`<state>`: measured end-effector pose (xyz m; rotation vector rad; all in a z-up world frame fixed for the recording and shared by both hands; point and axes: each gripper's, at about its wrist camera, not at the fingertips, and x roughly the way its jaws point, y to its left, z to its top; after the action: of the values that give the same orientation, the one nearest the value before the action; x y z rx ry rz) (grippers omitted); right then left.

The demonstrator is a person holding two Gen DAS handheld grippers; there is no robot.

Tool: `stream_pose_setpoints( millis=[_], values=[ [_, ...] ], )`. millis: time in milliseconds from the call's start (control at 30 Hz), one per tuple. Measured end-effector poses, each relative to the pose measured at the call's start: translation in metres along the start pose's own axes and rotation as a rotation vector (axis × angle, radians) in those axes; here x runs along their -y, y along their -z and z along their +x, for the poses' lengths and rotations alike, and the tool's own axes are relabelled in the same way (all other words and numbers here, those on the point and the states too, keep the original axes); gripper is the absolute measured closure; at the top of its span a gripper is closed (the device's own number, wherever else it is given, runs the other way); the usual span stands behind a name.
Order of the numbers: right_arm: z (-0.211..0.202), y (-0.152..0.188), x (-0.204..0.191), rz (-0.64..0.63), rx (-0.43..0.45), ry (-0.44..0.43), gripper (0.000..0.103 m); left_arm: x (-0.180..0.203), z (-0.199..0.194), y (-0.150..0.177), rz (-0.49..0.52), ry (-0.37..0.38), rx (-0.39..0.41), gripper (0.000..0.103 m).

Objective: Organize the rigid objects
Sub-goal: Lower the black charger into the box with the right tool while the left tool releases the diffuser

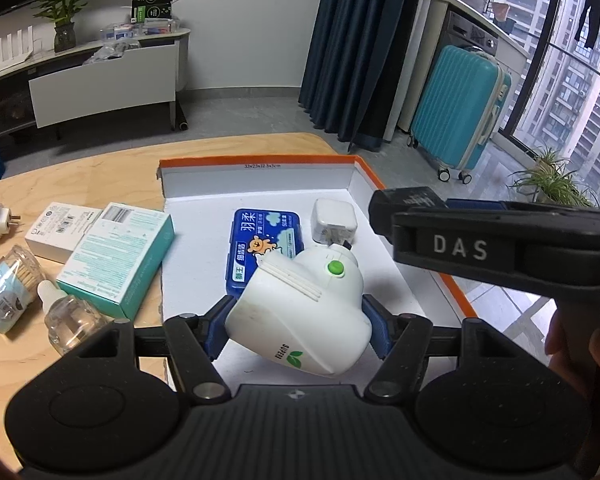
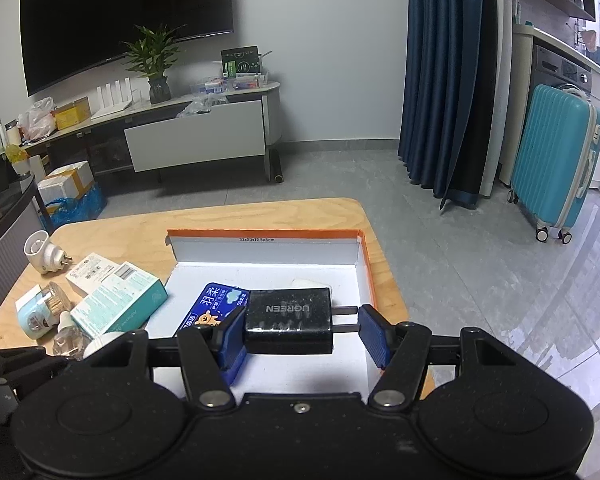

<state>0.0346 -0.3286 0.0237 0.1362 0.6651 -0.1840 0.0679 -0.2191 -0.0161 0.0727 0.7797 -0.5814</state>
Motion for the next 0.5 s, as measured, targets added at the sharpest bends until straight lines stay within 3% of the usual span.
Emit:
stream_pose_setpoints(
  millis=[500],
  values=[
    [0.019, 0.001, -0.003, -0.009, -0.033, -0.007, 0.03, 0.006, 0.008, 0.003, 0.027, 0.02, -0.022, 0.036]
  ],
)
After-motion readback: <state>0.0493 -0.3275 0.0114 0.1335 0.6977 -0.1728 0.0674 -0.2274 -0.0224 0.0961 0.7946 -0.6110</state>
